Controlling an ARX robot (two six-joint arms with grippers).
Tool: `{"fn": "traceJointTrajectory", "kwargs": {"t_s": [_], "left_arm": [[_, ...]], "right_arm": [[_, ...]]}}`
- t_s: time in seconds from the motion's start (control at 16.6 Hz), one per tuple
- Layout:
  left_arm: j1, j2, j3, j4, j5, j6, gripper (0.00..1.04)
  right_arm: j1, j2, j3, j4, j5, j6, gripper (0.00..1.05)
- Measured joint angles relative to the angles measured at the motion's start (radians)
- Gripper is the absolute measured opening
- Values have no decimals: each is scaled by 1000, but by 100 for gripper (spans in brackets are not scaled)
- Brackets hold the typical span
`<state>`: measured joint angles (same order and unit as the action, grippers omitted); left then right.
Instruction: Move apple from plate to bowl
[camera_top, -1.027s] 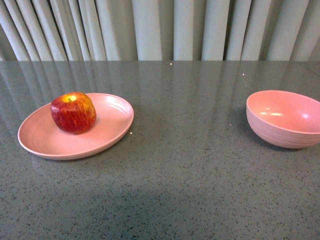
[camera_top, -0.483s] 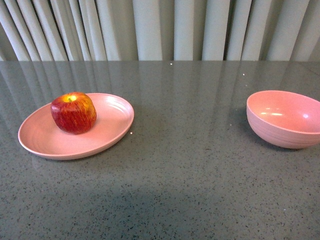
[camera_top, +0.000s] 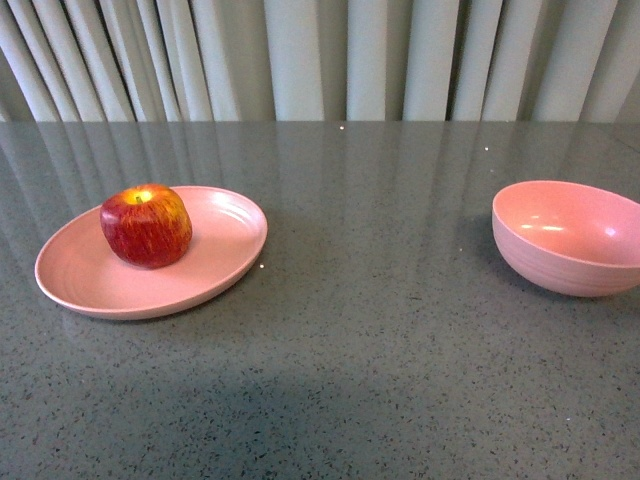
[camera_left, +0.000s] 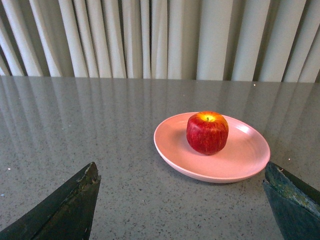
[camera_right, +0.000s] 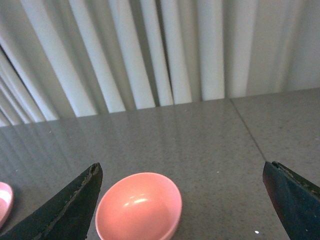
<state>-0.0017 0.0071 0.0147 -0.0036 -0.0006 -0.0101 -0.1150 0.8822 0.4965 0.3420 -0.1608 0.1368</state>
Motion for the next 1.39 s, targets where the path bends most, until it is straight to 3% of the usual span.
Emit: {"fn": "traceJointTrajectory", "kwargs": {"t_s": [0.24,0.54,1.39], "left_arm": [[0,0,0,0,1,0,98],[0,0,0,0,1,0,98],[0,0,0,0,0,0,98]], "right_arm": [[52,395,311,-174,-29,-26,98],[64,724,559,-362,26,-33,98],[102,963,643,-502,79,25,98]]}}
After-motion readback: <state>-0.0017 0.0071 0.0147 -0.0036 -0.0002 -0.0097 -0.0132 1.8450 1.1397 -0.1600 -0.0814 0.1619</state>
